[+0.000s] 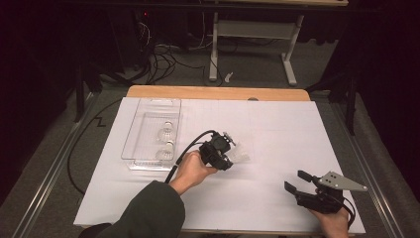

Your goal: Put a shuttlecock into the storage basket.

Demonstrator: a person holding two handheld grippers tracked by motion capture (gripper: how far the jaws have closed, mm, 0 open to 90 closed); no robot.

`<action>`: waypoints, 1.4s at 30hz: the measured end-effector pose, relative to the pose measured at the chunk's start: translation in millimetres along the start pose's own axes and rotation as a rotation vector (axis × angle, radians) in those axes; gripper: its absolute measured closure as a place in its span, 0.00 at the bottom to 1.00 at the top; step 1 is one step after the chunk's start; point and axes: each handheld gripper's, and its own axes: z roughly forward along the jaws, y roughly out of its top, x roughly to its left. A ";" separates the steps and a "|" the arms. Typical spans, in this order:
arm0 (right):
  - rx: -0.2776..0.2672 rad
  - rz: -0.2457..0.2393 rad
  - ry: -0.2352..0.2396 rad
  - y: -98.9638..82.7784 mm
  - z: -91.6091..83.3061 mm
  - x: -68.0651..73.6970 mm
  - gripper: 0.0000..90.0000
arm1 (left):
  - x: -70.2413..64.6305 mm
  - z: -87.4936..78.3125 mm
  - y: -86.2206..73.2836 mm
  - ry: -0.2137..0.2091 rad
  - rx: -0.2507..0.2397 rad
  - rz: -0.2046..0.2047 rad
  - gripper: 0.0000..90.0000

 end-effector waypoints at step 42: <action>0.001 0.000 0.003 0.0 0.7 0.1 0.36 | 14.4 -45.1 -16.2 0.002 -0.061 -0.082 0.72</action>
